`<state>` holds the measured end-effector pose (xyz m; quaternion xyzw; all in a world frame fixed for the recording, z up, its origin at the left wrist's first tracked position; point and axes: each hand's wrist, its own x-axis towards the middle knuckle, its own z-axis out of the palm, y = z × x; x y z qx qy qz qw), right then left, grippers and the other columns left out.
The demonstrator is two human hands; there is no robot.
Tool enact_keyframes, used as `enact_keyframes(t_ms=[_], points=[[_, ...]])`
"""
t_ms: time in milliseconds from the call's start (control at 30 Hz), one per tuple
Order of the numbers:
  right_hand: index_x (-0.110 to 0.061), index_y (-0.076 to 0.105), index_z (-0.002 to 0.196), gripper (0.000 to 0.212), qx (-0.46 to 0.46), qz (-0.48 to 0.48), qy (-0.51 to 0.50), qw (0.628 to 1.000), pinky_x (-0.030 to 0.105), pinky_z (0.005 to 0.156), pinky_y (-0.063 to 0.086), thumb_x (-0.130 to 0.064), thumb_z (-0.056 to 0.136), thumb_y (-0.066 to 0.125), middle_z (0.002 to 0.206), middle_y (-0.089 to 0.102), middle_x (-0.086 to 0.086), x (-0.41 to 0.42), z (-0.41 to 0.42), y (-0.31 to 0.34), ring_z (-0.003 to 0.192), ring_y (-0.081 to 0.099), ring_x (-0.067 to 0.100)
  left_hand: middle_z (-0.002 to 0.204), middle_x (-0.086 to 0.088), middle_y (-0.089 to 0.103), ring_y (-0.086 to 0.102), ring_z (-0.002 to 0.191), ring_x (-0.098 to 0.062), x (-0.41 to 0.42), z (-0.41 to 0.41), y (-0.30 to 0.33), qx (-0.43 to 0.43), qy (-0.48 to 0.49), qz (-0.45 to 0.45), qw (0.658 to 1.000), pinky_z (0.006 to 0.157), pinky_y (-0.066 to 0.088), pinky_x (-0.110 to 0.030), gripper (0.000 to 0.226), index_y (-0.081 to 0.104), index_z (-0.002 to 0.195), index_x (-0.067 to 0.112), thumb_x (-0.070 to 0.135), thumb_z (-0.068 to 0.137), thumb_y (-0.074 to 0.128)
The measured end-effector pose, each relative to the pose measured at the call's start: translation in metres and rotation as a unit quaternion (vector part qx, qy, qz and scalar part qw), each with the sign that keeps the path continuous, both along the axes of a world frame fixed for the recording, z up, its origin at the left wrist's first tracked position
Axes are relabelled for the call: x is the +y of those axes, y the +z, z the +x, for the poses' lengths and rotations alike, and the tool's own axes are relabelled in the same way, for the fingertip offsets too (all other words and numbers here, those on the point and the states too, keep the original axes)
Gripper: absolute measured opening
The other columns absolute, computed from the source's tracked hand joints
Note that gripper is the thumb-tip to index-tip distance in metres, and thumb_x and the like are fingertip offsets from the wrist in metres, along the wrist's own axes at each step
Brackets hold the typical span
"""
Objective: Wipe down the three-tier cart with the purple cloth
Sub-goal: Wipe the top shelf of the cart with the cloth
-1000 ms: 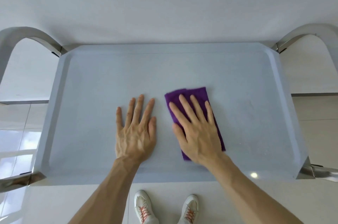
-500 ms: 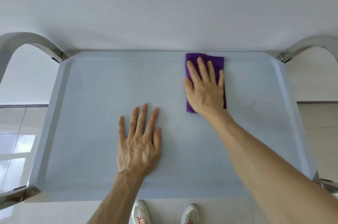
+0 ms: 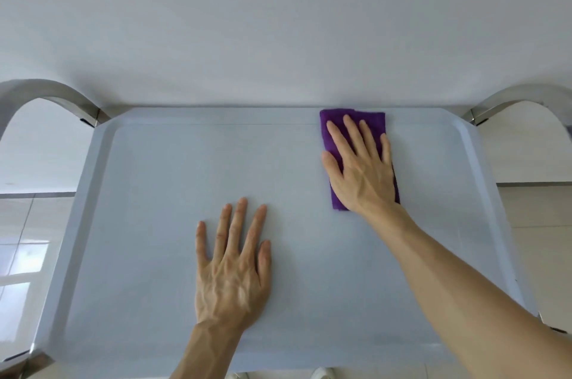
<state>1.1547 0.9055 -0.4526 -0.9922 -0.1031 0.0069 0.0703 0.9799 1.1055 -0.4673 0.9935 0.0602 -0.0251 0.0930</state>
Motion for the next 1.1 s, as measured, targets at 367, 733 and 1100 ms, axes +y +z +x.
enact_keyframes(t_ms=[367,733,1100], points=[[-0.036,0.029,0.153,0.056,-0.008,0.0,0.173,0.985,0.053,0.12,0.01,-0.046,0.098,0.033,0.162,0.024,-0.008,0.067,0.004,-0.004,0.15,0.02,0.023,0.164,0.002,0.018,0.012,0.152,-0.018,-0.001,0.0,0.001,0.008,0.003,0.01,1.0,0.12,0.01,-0.055,0.054,0.022,0.155,0.033,0.042,0.102,0.019],[-0.033,0.024,0.154,0.058,0.003,-0.015,0.004,1.0,0.051,0.121,0.012,-0.048,0.098,0.027,0.163,0.02,0.0,-0.065,-0.034,0.001,0.15,0.018,0.026,0.163,0.003,0.019,0.012,0.151,-0.018,-0.003,-0.001,0.001,0.002,0.01,0.007,1.0,0.121,0.008,-0.054,0.054,0.021,0.154,0.034,0.042,0.101,0.021],[-0.038,0.021,0.154,0.057,0.008,-0.002,0.119,0.993,0.053,0.12,0.016,-0.048,0.1,0.034,0.163,0.02,-0.006,-0.063,-0.165,-0.005,0.151,0.015,0.022,0.163,0.002,0.019,0.011,0.151,-0.017,-0.003,-0.003,0.003,-0.007,0.014,-0.005,1.0,0.121,0.005,-0.052,0.053,0.019,0.154,0.036,0.044,0.102,0.017]])
